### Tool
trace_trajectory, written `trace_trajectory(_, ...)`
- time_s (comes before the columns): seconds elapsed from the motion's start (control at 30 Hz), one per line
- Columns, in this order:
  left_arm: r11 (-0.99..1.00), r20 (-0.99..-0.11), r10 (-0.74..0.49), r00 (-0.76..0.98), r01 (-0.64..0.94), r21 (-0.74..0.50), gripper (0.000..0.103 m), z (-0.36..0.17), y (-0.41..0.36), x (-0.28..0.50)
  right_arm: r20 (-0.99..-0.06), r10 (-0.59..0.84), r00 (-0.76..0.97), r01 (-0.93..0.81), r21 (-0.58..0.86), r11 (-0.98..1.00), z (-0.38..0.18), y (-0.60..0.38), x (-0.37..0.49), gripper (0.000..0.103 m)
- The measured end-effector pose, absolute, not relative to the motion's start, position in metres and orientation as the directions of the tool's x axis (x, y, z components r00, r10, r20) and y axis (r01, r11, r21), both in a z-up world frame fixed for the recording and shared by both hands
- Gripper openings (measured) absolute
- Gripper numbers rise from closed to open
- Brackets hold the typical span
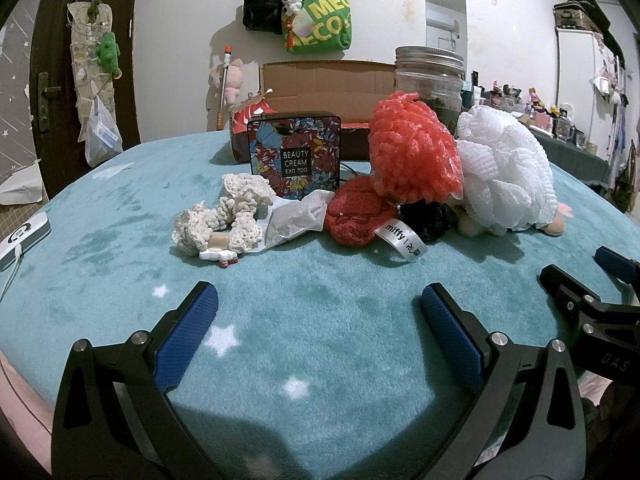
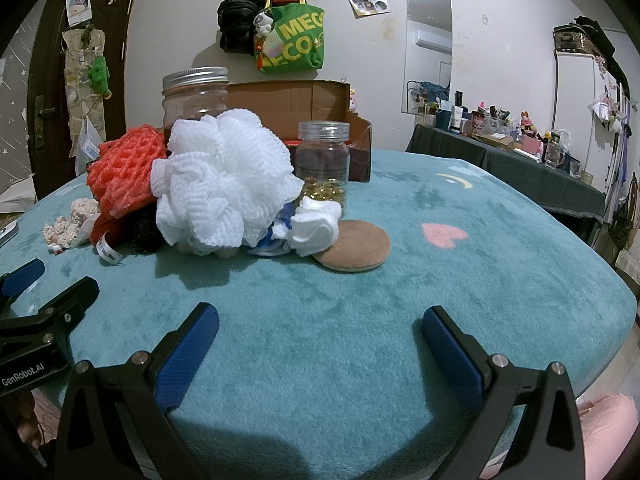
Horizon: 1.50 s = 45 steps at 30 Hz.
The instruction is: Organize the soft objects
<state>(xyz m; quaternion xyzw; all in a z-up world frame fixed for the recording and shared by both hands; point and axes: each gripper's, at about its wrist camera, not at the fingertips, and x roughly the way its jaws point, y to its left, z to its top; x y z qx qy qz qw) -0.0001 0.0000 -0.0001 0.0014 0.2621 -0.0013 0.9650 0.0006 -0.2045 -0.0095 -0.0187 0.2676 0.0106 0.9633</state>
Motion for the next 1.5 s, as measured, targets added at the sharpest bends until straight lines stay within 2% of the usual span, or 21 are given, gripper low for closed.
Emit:
trace_trajectory(0.8,1.000,-0.524,-0.008,0.852,0.009,0.000,0.103,0.002,-0.001,0.002,-0.519,0.012,0.855,-0.031,-0.029,0.999,-0.010,-0.206,0.001,0.103)
trace_trajectory(0.97,0.999,-0.531,-0.050,0.846,0.046,-0.022,0.103,0.014,0.000,0.010,-0.523,0.021,0.852,-0.046,-0.034,0.998,-0.007,-0.207,0.003,0.103)
trace_trajectory(1.27,0.995,-0.487,-0.094,0.869,0.093,-0.027,0.103,0.044,0.000,0.015,-0.461,0.066,0.885,-0.075,-0.001,0.997,0.022,-0.215,0.005,0.103)
trace_trajectory(1.5,0.984,-0.465,-0.168,0.869,0.173,-0.032,0.103,0.070,-0.002,0.030,-0.451,0.188,0.873,-0.174,0.074,0.982,0.045,-0.225,0.028,0.103)
